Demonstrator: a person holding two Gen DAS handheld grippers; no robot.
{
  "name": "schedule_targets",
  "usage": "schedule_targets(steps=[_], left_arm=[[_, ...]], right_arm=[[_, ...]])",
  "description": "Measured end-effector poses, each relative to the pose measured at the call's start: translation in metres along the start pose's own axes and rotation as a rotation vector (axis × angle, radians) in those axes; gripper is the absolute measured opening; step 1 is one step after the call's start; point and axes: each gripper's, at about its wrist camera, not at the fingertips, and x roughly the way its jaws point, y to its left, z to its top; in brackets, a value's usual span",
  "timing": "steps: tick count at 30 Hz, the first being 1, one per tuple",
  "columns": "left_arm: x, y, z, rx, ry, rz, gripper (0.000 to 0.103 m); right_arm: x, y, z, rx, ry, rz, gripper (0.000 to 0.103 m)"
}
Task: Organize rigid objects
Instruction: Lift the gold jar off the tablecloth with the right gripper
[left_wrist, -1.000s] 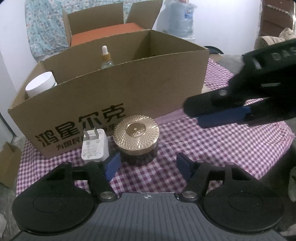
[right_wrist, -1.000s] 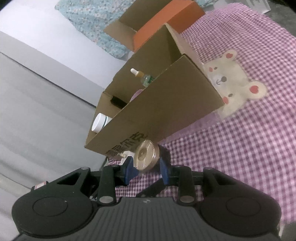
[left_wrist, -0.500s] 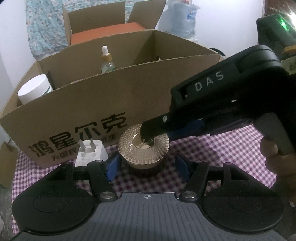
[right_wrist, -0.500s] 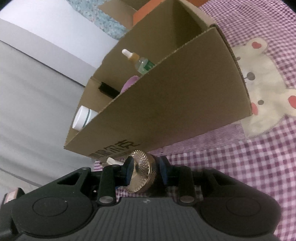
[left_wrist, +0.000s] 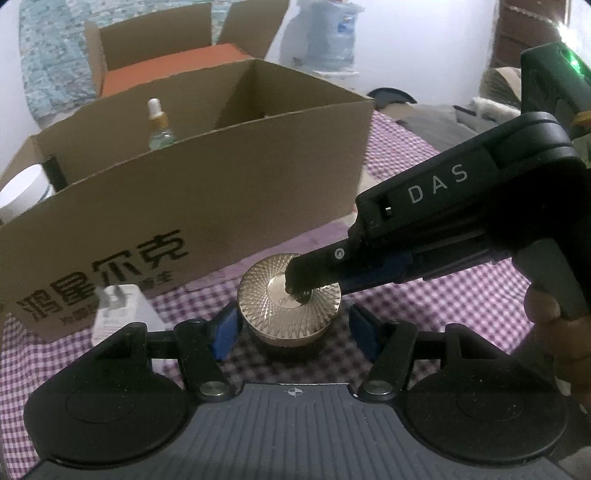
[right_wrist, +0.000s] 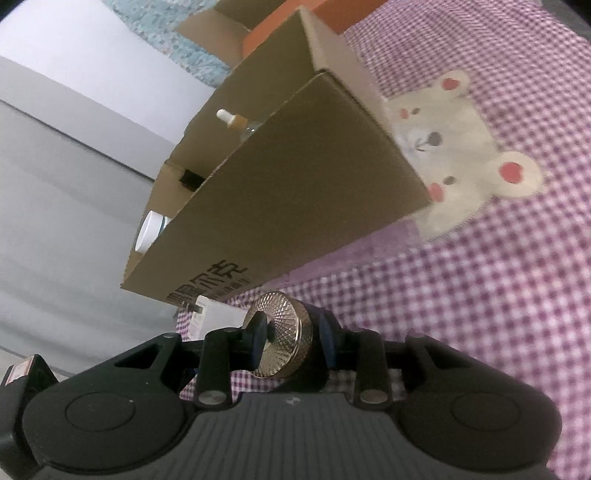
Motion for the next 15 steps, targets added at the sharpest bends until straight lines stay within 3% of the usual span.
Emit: schedule_targets(steps=[15], left_arm=[[-0.002,-0.022,-0.003,0.031,0.027,-0.033,0.064]], right_arm=[[-0.028,-0.011,-0.019,0.019,-0.036,-0.034,0.034]])
